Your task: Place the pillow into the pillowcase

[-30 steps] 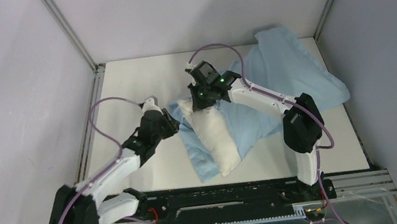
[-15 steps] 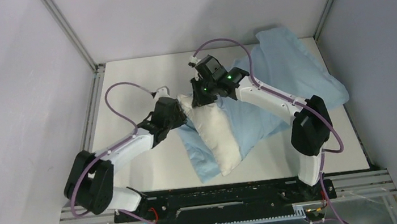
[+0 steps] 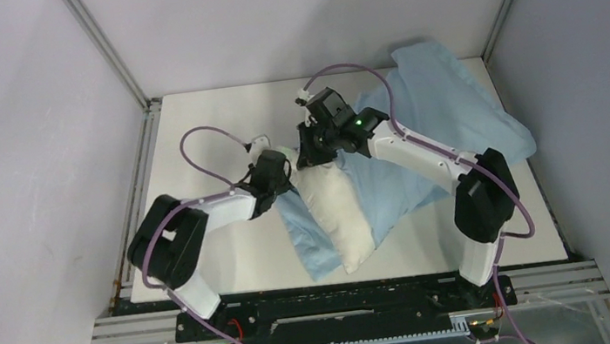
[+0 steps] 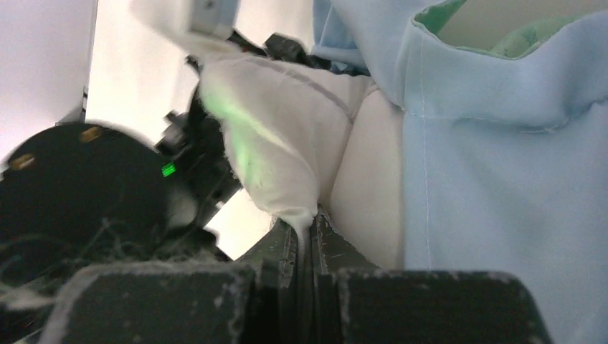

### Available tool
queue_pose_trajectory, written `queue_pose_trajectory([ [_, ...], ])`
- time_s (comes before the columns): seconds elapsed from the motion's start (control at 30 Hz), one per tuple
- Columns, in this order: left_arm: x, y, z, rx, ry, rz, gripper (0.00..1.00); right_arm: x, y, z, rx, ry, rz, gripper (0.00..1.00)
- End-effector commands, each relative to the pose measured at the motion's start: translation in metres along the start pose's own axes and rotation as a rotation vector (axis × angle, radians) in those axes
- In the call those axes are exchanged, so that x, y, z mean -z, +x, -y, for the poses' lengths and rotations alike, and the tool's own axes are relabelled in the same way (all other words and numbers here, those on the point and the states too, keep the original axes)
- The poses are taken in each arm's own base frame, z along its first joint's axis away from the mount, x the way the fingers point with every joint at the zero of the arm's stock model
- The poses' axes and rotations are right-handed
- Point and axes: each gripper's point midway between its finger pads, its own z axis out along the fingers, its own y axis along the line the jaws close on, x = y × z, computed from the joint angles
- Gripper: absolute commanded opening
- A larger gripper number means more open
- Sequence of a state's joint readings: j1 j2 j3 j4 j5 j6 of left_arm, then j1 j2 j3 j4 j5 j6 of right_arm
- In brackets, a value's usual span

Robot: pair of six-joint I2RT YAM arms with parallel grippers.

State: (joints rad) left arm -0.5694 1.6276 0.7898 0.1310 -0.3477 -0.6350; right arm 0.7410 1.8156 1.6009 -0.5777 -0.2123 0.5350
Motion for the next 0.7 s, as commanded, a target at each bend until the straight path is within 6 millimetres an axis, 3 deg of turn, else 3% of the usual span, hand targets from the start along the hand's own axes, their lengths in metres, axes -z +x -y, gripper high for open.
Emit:
queue_pose_trajectory([
  [0.0,-0.016,-0.016,-0.005,0.040,-0.112,0.074,0.49,0.035,-0.008,-0.030,-0.009,-0.104,0.053,0.00],
  [0.07,-0.018,-0.012,-0.010,0.051,-0.135,0.072,0.41,0.042,-0.008,-0.029,-0.010,-0.103,0.064,0.00],
  [0.17,-0.018,-0.012,-0.006,0.064,-0.112,0.076,0.22,0.049,-0.007,-0.026,-0.012,-0.105,0.077,0.00],
  [0.23,-0.013,-0.016,-0.003,0.072,-0.091,0.080,0.08,0.052,-0.006,-0.024,-0.015,-0.102,0.081,0.00],
  [0.3,-0.002,-0.023,-0.002,0.084,-0.073,0.098,0.00,0.052,-0.005,-0.019,-0.006,-0.080,0.085,0.00],
  [0.53,0.056,-0.053,-0.007,0.196,0.047,0.204,0.00,0.048,0.013,0.017,0.125,0.062,0.027,0.00],
  [0.67,0.085,-0.063,0.000,0.224,0.169,0.242,0.00,0.047,0.023,0.029,0.167,0.116,0.012,0.00],
])
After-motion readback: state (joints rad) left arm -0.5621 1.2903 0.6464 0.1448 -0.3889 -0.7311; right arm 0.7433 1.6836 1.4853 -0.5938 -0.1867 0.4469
